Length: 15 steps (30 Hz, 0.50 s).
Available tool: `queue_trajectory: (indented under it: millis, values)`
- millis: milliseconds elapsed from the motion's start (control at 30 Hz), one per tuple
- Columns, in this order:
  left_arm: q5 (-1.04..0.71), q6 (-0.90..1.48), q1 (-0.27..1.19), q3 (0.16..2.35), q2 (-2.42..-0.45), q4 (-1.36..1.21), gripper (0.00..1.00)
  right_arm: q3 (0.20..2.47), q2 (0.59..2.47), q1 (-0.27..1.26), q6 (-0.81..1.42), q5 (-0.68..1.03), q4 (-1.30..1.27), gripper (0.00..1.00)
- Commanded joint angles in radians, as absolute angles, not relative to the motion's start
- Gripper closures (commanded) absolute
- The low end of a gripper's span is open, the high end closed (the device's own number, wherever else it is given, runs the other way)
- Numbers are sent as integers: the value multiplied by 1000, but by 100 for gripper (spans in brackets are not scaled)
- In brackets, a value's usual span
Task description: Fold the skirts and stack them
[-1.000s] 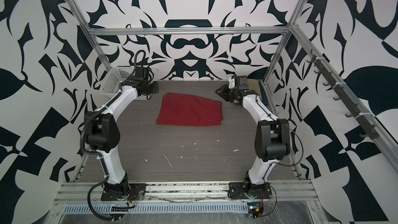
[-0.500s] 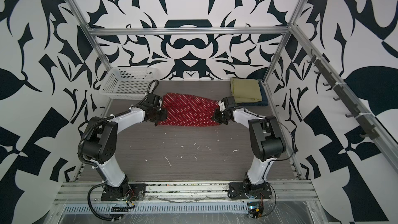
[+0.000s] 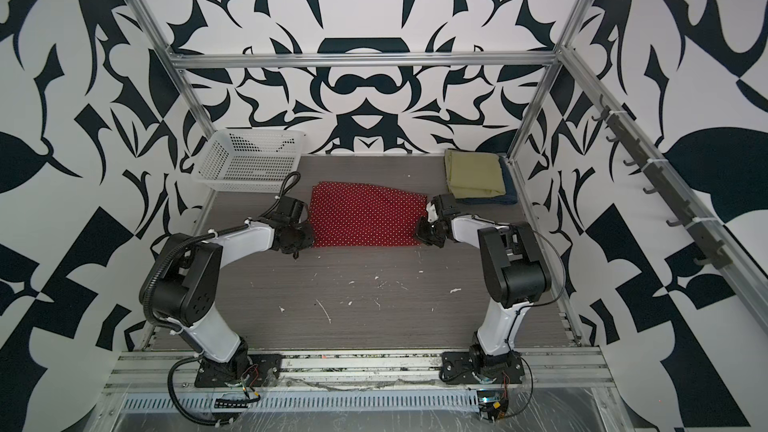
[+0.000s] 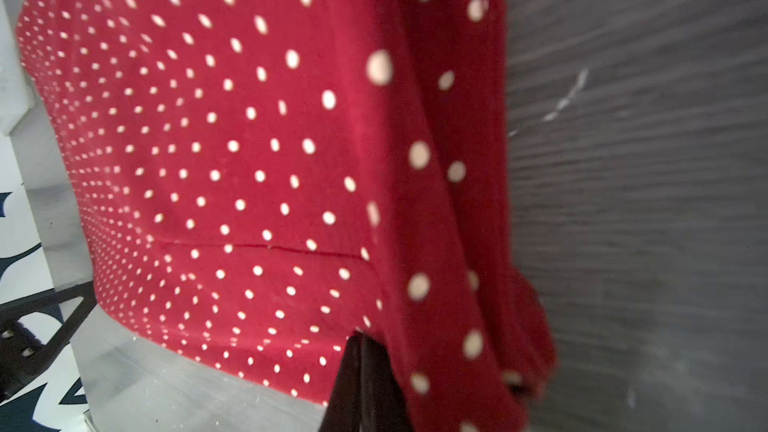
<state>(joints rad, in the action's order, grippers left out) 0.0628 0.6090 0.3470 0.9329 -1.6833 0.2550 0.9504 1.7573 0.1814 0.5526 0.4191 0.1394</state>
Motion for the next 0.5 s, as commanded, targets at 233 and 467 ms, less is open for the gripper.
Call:
queue_trajectory:
  millis: [233, 467]
  values:
    - [14, 530, 368, 1269, -1721, 220, 76, 1035, 1655, 7, 575, 487, 93, 42]
    - [-32, 454, 512, 1518, -1982, 205, 62, 1114, 1821, -3, 586, 609, 47, 32]
